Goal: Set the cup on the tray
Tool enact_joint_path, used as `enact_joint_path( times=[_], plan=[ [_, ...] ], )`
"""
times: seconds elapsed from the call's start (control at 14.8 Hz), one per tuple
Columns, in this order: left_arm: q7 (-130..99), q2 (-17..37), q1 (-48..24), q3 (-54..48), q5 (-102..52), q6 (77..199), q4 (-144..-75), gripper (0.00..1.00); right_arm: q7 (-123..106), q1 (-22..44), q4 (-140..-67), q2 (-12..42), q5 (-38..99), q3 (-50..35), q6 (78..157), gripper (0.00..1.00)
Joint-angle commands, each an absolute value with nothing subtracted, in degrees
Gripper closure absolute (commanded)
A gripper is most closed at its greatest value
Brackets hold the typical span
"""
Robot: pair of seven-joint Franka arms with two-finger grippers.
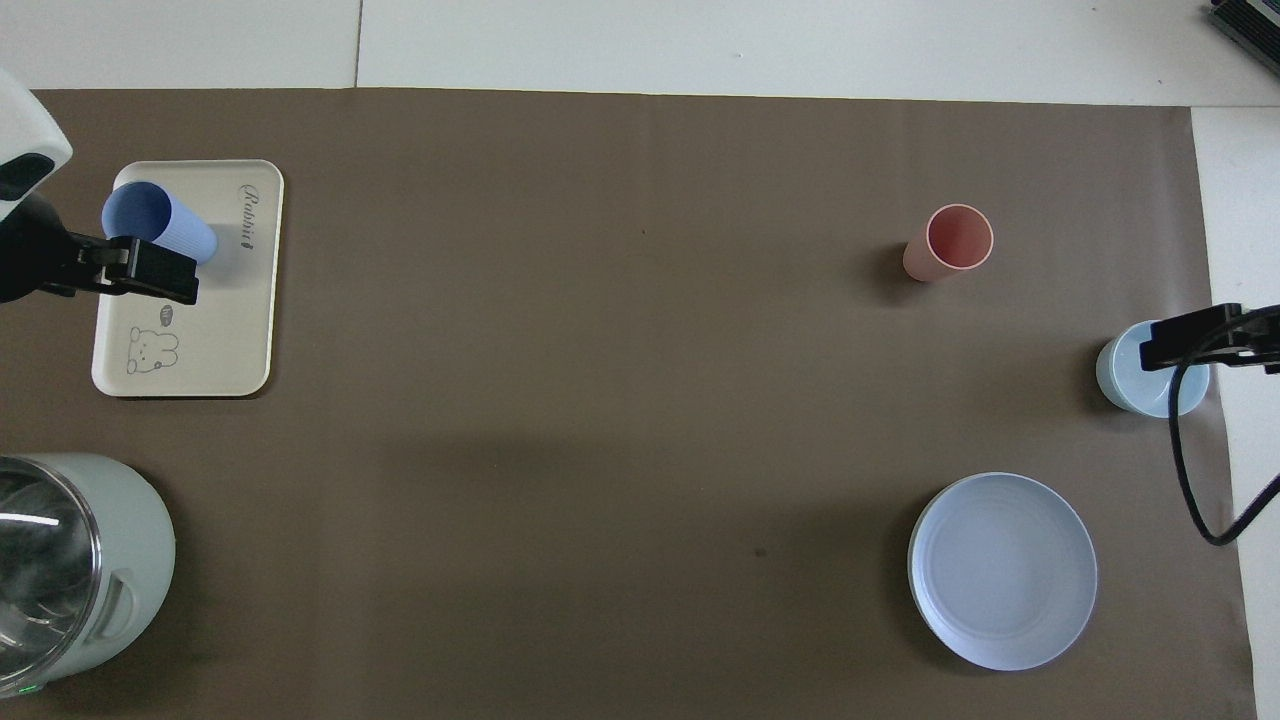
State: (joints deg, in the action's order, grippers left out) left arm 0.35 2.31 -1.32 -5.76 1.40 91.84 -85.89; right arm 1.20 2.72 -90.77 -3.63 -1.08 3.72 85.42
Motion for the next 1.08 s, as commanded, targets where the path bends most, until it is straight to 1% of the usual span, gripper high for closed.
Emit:
enact_joint_path(
  times=[0.0,0.14,0.34,1.01],
  plan=[
    [-0.1,1.5,-2.0,-5.3,1.1,93.0,-86.7,0.00,2.3,2.5,-91.1,-4.1,-1.2,3.5,85.3,0.00],
    [-0.1,1.5,-2.0,-5.4,1.1,93.1,-86.8,0.00,2.1,2.5,-91.1,-4.2,-1.2,3.4,85.0,0.00],
    [0.4,1.2,-1.8,-5.4,1.1,92.9,-87.1,0.00,1.8,0.9,-91.1,-4.2,-1.2,2.5,84.9,0.00],
    [0.7,1.1,-1.4,-5.4,1.1,93.0,-87.2,0.00,2.0,1.4,-91.2,-4.7,-1.3,2.0,84.6,0.00]
  ],
)
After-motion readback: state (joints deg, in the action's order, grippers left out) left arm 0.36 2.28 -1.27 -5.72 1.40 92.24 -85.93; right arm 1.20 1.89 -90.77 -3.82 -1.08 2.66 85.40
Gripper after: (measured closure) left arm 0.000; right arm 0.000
